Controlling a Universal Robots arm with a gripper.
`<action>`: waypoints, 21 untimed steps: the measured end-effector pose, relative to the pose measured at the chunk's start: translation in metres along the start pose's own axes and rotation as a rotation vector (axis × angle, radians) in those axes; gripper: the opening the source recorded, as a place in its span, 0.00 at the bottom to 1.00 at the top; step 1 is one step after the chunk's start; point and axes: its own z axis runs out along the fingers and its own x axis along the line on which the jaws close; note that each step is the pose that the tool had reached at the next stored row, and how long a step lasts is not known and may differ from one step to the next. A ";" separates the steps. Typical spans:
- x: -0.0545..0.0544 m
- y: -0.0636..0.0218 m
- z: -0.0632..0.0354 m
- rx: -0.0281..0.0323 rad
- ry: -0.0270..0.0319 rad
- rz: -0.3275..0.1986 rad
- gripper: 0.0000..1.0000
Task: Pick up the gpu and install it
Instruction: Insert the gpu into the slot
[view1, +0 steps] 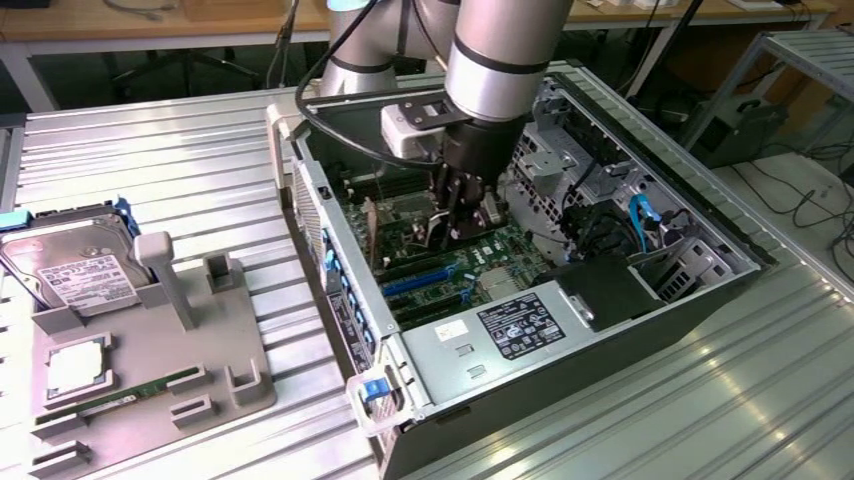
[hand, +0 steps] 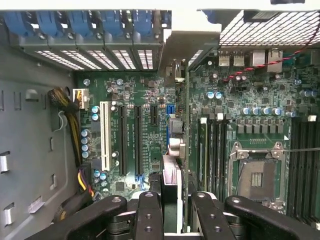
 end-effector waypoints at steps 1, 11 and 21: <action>-0.001 0.0001 0.0019 0.0000 0.0000 0.001 0.27; -0.001 0.0049 0.0212 0.0001 0.0005 0.008 0.27; 0.000 0.0117 0.0387 0.0001 -0.0004 0.008 0.27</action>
